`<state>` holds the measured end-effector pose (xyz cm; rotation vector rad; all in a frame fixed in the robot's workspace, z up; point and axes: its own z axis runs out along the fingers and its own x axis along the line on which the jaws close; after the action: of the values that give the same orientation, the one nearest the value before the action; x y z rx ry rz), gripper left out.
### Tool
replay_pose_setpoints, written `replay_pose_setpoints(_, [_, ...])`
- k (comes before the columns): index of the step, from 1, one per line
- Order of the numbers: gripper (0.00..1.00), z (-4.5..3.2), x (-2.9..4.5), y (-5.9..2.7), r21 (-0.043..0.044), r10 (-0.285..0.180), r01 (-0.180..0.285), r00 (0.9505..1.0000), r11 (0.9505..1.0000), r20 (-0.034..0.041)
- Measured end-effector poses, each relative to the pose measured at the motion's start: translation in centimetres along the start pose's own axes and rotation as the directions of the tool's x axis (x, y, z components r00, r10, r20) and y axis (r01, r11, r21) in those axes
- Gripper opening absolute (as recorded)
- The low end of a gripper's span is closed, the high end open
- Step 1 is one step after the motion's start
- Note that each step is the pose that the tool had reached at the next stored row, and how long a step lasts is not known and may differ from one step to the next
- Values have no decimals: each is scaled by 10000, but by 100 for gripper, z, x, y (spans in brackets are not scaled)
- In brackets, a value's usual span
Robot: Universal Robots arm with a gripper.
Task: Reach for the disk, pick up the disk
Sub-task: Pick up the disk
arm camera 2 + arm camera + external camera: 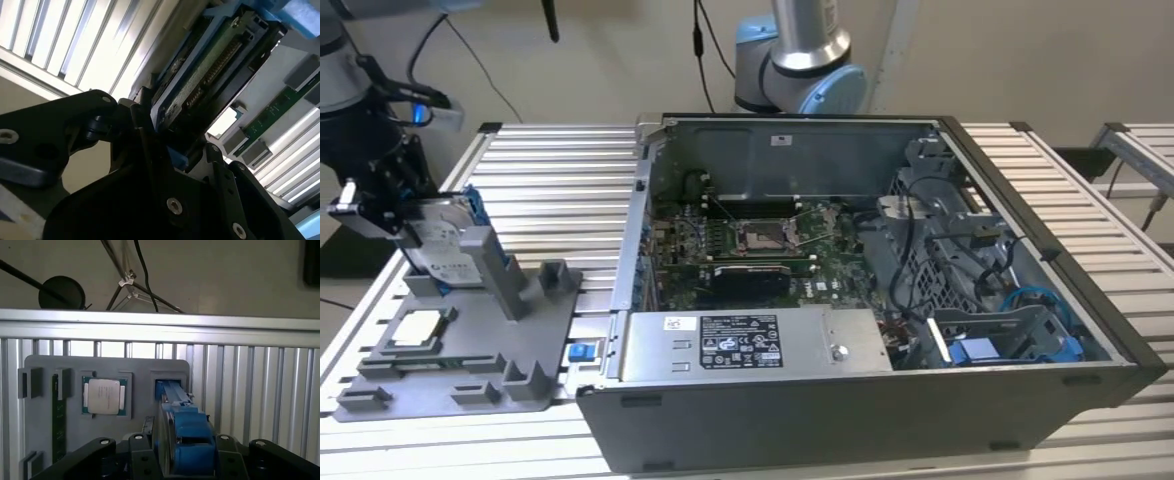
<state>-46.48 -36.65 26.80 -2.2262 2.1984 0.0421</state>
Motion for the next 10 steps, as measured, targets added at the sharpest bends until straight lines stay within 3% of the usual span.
replay_pose_setpoints(4, [100, 6, 0, 0, -2, 0, 0, 10000, 10000, -1])
replay_pose_setpoints(5, [0, 7, 0, 0, 0, 0, 0, 10000, 10000, 0])
replay_pose_setpoints(10, [0, 9, 1, 0, 0, 0, 0, 10000, 10000, -1])
